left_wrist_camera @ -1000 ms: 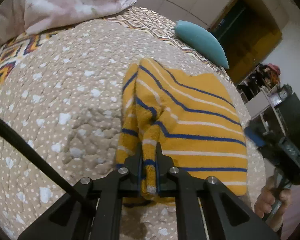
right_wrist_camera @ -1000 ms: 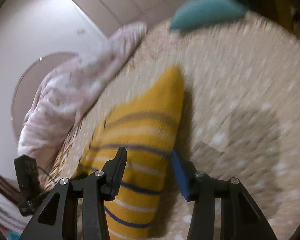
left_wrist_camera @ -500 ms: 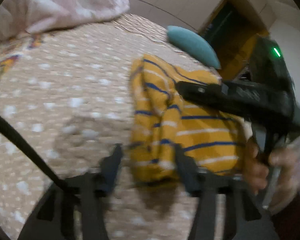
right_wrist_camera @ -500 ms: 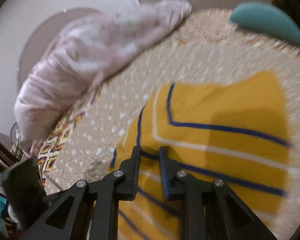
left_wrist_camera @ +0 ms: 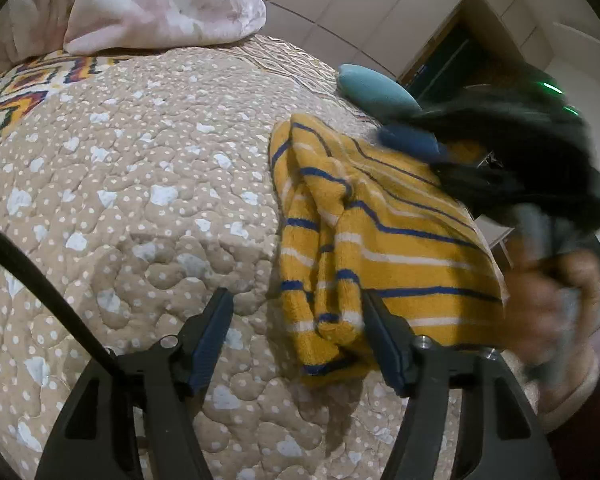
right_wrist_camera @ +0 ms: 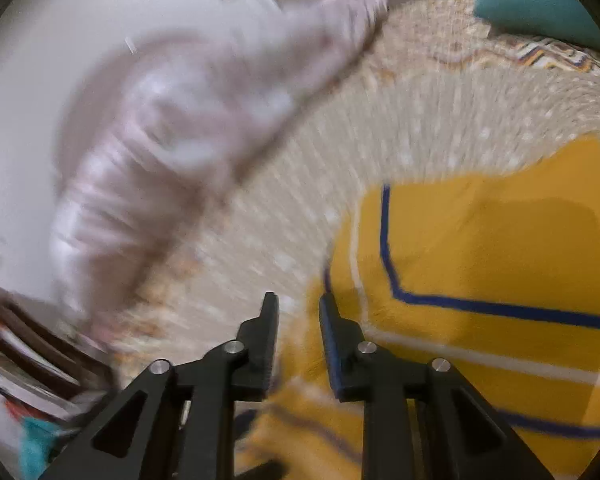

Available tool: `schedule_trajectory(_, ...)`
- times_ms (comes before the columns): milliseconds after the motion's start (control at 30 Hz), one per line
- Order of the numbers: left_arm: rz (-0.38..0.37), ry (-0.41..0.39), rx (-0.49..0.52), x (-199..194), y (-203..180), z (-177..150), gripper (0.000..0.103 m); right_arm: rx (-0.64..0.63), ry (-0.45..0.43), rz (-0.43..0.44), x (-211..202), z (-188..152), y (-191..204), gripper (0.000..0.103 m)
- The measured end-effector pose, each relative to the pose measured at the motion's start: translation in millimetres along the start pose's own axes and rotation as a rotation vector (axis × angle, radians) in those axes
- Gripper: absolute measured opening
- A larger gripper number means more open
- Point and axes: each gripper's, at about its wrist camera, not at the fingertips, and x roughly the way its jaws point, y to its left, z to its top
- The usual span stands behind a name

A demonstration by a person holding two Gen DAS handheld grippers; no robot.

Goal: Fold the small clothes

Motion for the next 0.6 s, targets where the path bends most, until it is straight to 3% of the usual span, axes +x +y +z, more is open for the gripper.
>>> schedule_trajectory(67, 0.001, 0.003, 0.001, 0.8, -0.2, 0.4, 0.066, 0.044, -0.085, 0.028, -48.0, 4.8, -15.9, 0.033)
schedule_trajectory(167, 0.011, 0.006, 0.008, 2.0, -1.8, 0.8, 0.066, 0.166, -0.126, 0.069, -84.5, 2.1, -59.0, 0.034)
schedule_trajectory(233, 0.02, 0.007, 0.015, 3.0, -3.8, 1.5, 0.067, 0.235, -0.066, 0.092, -80.9, -8.8, -86.8, 0.035)
schedule_trajectory(300, 0.024, 0.011, 0.022, 4.9, -8.1, 2.2, 0.069, 0.26, 0.051, 0.055, -58.5, -26.8, -106.5, 0.023)
schedule_trajectory(333, 0.028, 0.013, 0.025, 5.8, -9.0, 2.5, 0.069, 0.249, 0.041, 0.039, -53.5, -36.9, -113.8, 0.017)
schedule_trajectory(467, 0.03, 0.016, 0.029, 5.8, -8.0, 3.2, 0.07, 0.316, -0.019, 0.1, -66.5, -45.9, -123.6, 0.017)
schedule_trajectory(600, 0.026, 0.02, 0.026, 5.8, -8.3, 3.1, 0.07, 0.242, -0.069, 0.09, -91.9, -76.3, -113.1, 0.017)
